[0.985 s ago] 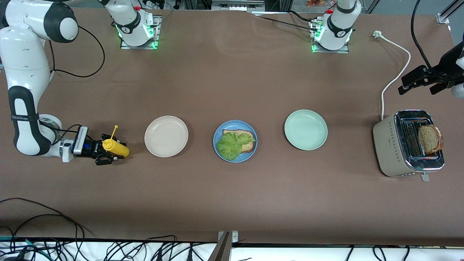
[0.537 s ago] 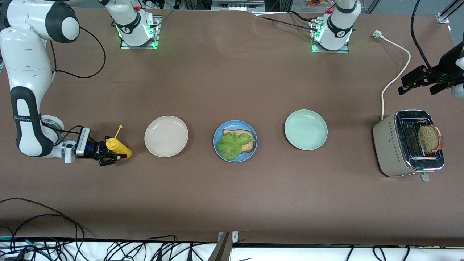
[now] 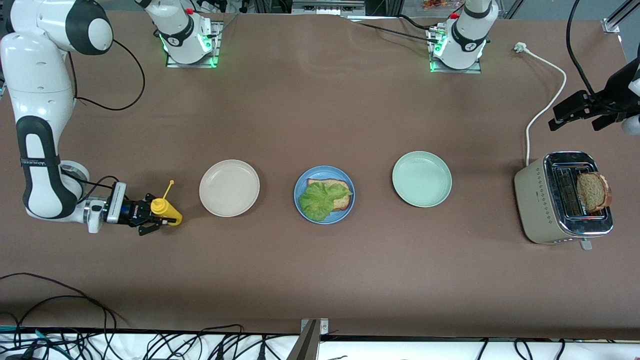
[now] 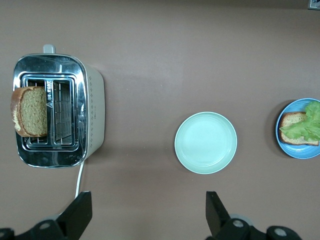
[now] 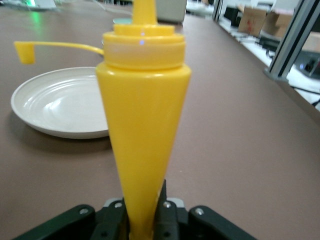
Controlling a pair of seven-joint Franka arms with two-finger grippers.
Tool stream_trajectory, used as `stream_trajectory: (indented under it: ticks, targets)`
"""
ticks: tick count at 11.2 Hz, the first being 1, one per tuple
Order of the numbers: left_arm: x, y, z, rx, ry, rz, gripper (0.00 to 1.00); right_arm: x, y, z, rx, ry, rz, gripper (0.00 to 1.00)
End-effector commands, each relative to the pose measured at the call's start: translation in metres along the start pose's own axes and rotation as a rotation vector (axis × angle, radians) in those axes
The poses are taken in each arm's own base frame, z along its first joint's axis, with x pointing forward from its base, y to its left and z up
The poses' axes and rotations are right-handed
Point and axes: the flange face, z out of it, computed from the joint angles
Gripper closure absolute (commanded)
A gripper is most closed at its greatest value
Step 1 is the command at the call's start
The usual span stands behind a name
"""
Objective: Make sandwich in blue plate with both arms
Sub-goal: 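Lift the mustard bottle and carry it over the blue plate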
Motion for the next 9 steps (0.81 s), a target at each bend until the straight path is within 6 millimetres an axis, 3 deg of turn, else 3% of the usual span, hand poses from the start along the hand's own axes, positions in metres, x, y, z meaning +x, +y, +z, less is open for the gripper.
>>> stream_trajectory:
  ticks: [1,7,9]
  targets:
    - [0.002,-0.002,-0.006,-0.034,0.007,0.020,0.00,0.042,0.020,-0.005,0.040,-0.118,0.068,1.00]
    - [0.004,-0.002,-0.003,-0.034,0.001,0.019,0.00,0.125,0.055,0.020,0.075,-0.369,0.259,1.00]
    - [0.004,-0.002,-0.003,-0.036,0.001,0.020,0.00,0.164,0.067,0.031,0.055,-0.479,0.312,1.00]
